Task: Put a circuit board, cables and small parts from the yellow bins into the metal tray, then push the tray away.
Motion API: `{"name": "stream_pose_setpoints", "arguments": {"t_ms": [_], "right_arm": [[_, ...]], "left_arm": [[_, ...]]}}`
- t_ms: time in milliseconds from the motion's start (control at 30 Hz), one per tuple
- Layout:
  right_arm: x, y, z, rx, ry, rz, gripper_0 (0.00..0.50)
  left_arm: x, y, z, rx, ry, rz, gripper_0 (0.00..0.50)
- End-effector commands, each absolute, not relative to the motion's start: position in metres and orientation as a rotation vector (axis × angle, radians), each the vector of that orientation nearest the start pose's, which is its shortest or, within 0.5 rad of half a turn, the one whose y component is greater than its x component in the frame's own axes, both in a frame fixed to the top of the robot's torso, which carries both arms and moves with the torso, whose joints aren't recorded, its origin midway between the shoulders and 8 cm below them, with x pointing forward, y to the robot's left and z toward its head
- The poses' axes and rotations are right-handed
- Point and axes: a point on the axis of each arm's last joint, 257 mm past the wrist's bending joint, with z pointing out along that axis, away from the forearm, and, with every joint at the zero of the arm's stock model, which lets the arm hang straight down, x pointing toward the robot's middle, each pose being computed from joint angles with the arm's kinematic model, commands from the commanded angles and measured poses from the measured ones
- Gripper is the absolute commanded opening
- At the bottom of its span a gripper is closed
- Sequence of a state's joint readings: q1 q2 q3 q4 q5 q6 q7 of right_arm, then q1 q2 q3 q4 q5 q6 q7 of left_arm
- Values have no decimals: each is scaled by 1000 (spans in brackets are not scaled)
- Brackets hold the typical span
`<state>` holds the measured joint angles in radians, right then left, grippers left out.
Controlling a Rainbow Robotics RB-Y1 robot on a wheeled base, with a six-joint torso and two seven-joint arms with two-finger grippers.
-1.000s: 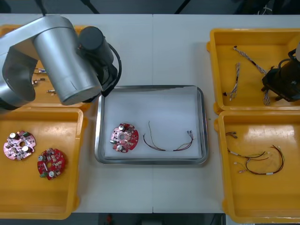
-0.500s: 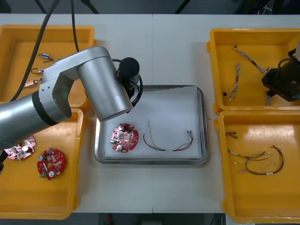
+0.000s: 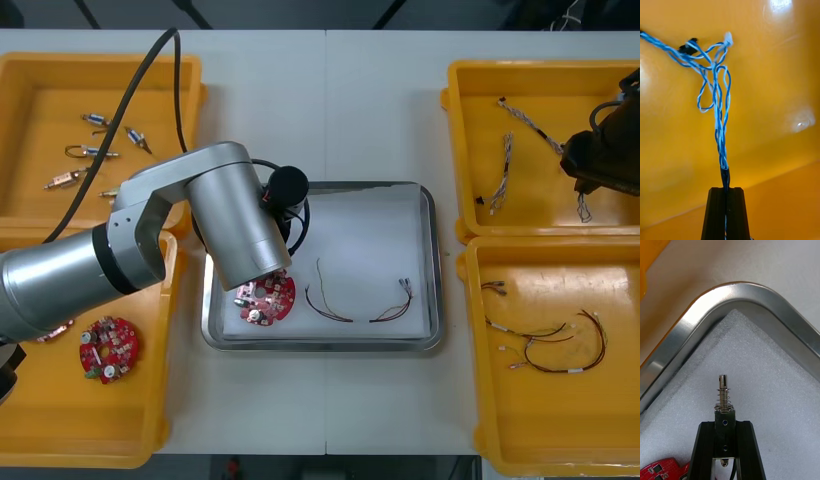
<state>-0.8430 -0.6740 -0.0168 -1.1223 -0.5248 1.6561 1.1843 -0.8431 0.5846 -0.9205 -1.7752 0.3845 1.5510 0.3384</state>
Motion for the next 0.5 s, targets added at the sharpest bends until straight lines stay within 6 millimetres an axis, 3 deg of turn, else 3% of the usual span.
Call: {"name": "stream_pose_setpoints", "arguments": {"t_ms": [33, 200, 333, 500], "right_arm": [[544, -411, -139, 352, 2693, -106, 0], [534, -406, -121, 221, 2709, -152, 0], [525, -398, -108, 140, 2719, -170, 0], [517, -381, -93, 56, 2714, -137, 0]], "left_arm": [[491, 99, -250, -945, 2305, -240, 6], [494, 97, -248, -911, 2284, -259, 41], [497, 100, -245, -896, 2269, -250, 132], [500, 104, -238, -869, 2249, -248, 195]]}}
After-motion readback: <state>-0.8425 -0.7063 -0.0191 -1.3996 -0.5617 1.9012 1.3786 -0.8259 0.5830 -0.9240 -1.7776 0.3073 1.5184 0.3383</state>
